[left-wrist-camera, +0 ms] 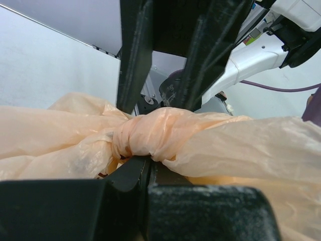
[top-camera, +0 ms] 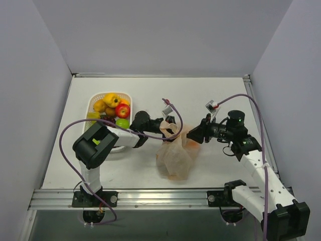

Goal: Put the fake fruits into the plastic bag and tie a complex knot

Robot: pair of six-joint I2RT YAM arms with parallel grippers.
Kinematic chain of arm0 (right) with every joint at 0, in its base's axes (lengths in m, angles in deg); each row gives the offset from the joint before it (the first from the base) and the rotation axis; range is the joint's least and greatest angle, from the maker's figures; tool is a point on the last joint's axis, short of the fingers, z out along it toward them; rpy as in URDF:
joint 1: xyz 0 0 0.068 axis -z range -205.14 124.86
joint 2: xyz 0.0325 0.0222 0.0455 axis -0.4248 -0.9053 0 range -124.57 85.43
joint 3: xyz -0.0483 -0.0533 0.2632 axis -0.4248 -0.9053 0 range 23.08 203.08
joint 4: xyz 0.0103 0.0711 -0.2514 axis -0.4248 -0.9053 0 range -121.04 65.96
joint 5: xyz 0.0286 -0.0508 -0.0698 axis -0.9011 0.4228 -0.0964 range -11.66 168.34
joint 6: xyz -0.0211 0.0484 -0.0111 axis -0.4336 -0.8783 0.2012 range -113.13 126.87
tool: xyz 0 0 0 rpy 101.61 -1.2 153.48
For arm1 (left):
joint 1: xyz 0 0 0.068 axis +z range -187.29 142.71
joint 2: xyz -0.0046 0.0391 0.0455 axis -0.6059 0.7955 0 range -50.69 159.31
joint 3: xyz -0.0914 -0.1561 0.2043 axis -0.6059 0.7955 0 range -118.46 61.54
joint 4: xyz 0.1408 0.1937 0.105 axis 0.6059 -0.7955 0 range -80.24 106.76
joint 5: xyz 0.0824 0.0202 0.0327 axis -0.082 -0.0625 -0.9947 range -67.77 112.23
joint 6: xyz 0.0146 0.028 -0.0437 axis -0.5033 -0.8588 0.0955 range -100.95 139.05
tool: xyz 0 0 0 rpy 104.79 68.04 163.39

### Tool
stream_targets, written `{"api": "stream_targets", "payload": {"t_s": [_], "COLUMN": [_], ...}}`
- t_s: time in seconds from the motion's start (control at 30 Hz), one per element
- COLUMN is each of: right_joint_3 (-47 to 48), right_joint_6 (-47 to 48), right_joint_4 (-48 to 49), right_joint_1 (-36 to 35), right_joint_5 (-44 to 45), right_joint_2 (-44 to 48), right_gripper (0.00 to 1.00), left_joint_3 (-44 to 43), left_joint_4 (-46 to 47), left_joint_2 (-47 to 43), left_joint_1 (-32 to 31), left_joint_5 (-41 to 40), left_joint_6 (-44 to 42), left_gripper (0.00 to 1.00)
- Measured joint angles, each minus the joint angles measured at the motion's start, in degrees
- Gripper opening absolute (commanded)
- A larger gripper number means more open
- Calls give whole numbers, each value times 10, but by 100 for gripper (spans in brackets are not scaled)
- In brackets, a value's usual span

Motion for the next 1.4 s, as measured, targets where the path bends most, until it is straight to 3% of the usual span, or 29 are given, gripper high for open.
{"api": "stream_targets", "payload": {"t_s": [0.43, 0.67, 0.9, 1.4], "right_joint_3": [-30, -54, -78, -128], "right_joint_6": [-1, -54, -133, -244], "right_joint_4": [6, 68, 158, 287], "right_joint_1": [-25, -30, -44, -54], "right_joint_5": [4, 8, 14, 34], "right_joint_2": [2, -16, -35, -54], "right_gripper": [44, 66, 80, 75], "left_joint_3": [-20, -23, -25, -33], "left_joint_4": [2, 7, 15, 30], "left_joint_2": [15, 15, 23, 70], "left_joint_1": [-3, -15, -20, -37], "left_joint_5": [0, -9, -24, -75], "left_joint_6": [13, 45, 82, 107], "left_gripper": [0, 0, 0, 0]}}
